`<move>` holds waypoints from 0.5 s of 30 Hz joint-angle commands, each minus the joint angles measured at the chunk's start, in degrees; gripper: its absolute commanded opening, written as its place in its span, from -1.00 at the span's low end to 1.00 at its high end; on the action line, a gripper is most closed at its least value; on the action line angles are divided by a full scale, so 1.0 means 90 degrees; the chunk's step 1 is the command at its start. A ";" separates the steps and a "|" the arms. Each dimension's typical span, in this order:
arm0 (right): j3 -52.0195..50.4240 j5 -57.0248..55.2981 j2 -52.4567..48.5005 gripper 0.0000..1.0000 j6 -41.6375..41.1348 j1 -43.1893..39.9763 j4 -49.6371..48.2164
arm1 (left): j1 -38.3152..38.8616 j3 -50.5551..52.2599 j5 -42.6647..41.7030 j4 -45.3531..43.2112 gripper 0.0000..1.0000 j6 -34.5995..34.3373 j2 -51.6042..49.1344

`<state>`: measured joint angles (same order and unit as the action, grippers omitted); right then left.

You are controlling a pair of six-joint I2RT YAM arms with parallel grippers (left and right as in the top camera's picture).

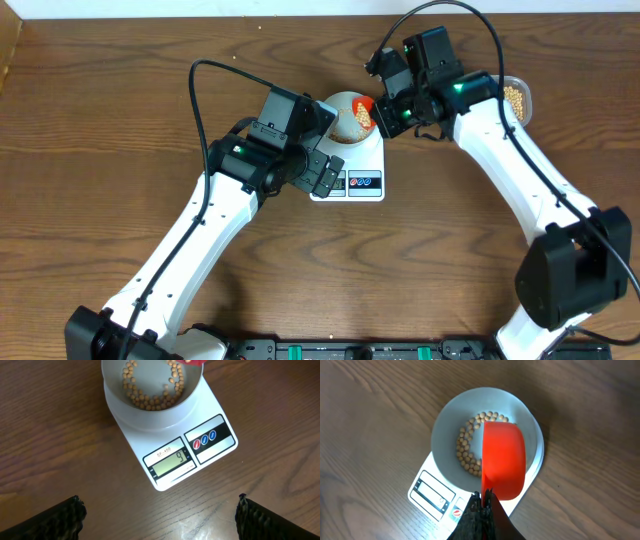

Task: Scoop item into bowl and weigh 50g on scale
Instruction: 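Tip the scoop with the right gripper to pour soybeans into bowl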

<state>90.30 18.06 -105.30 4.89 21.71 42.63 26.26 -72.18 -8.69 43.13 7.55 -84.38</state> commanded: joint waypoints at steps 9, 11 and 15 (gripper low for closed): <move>0.0206 -0.0852 0.0381 -0.98 0.0364 0.0347 0.0005 | -0.0024 -0.0005 -0.0010 0.0017 0.96 0.0039 -0.0039; 0.0206 -0.0976 0.0386 -0.98 0.0398 0.0415 0.0005 | -0.0024 -0.0005 -0.0010 0.0017 0.96 0.0039 -0.0039; 0.0206 -0.1224 0.0386 -0.98 0.0406 0.0556 0.0005 | -0.0024 -0.0005 -0.0010 0.0017 0.96 0.0039 -0.0039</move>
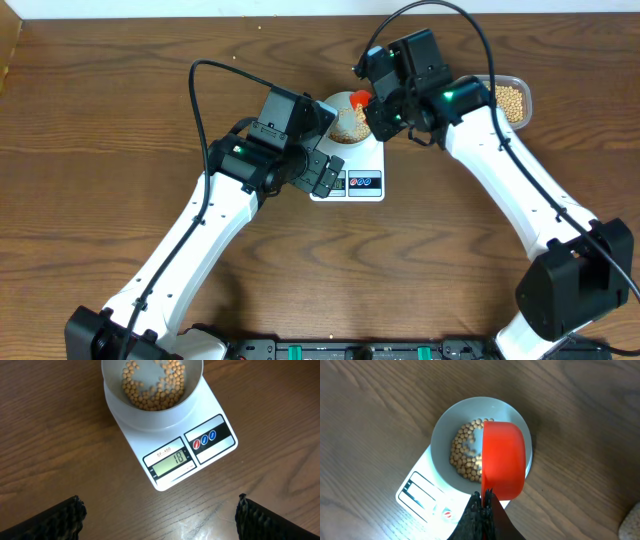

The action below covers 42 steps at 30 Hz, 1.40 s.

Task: Scoop item into bowl and weigh 50g on scale
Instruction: 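Tip the scoop with the right gripper to pour soybeans into bowl, then move the empty scoop back right to the soybean tub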

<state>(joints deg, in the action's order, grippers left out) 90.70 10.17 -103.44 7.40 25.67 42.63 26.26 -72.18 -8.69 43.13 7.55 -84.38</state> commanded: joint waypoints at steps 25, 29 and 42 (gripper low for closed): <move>0.0163 -0.1117 0.0185 -0.98 0.0355 0.0498 0.0002 | -0.0024 -0.0005 -0.0010 0.0017 0.96 0.0039 -0.0039; 0.0163 -0.0991 0.0185 -0.98 0.0206 0.0440 0.0000 | -0.0024 -0.0005 -0.0010 0.0017 0.96 0.0039 -0.0039; 0.0175 0.1409 0.0403 -0.98 -0.0420 -0.0833 0.0107 | -0.0024 -0.0005 -0.0010 0.0017 0.96 0.0039 -0.0039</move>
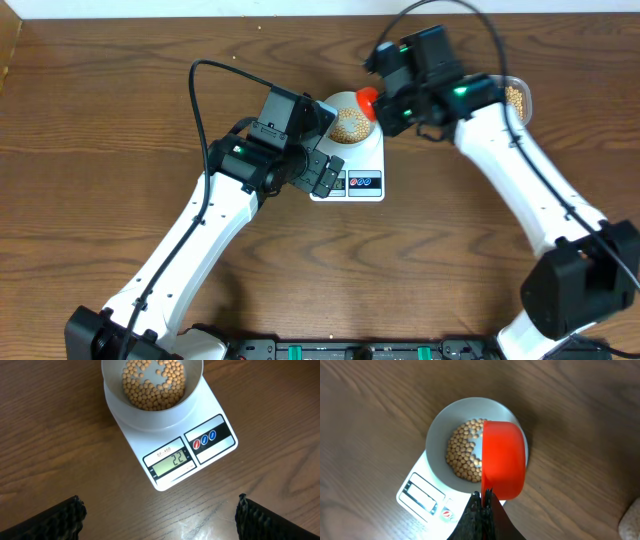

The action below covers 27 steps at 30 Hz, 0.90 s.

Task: Scoop item into bowl and weigh 50g on scale
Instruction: 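Move the empty scoop back right to the soybean tub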

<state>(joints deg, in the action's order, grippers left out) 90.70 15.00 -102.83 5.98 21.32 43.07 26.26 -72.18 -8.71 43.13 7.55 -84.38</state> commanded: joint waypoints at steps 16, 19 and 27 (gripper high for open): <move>0.0163 -0.0423 0.0593 -0.98 -0.0527 -0.2079 0.0673 | -0.0024 -0.0005 -0.0007 0.0017 0.96 0.0039 -0.0039; 0.0148 -0.1457 0.0590 -0.98 -0.0729 -0.2205 0.0746 | -0.0024 -0.0005 -0.0007 0.0017 0.96 0.0039 -0.0039; -0.0255 -0.2975 0.0491 -0.98 -0.0804 -0.2263 0.0520 | -0.0024 -0.0005 -0.0007 0.0017 0.96 0.0039 -0.0039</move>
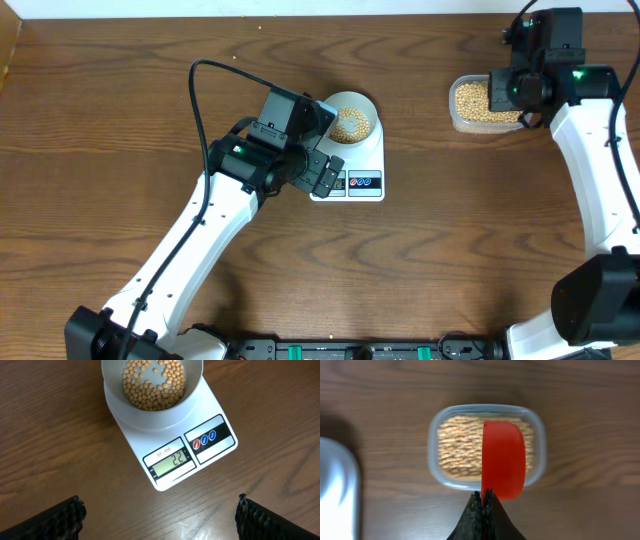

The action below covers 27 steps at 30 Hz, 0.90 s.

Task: Scoop item into bowl and weigh 50g on scale
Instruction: 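Move the empty scoop back right to the soybean tub, then dip the scoop into the soybeans and fill it with the right gripper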

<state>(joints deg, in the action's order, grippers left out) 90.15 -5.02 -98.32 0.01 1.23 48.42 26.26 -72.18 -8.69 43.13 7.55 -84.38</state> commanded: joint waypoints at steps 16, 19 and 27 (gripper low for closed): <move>-0.1311 -0.0253 -0.0316 -0.98 -0.0143 -0.0425 -0.1367 | -0.0024 -0.0005 -0.0010 0.0017 0.96 0.0039 -0.0039; -0.1316 0.0066 -0.0454 -0.98 -0.0146 -0.0527 -0.1443 | -0.0024 -0.0005 -0.0010 0.0015 0.96 0.0039 -0.0039; -0.1319 0.0784 -0.0806 -0.98 -0.0214 -0.0624 -0.1547 | -0.0024 -0.0005 -0.0010 0.0017 0.96 0.0039 -0.0039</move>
<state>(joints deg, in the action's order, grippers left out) 78.78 -2.24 -104.14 -0.80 -3.90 34.52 26.26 -72.18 -8.69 43.13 7.55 -84.38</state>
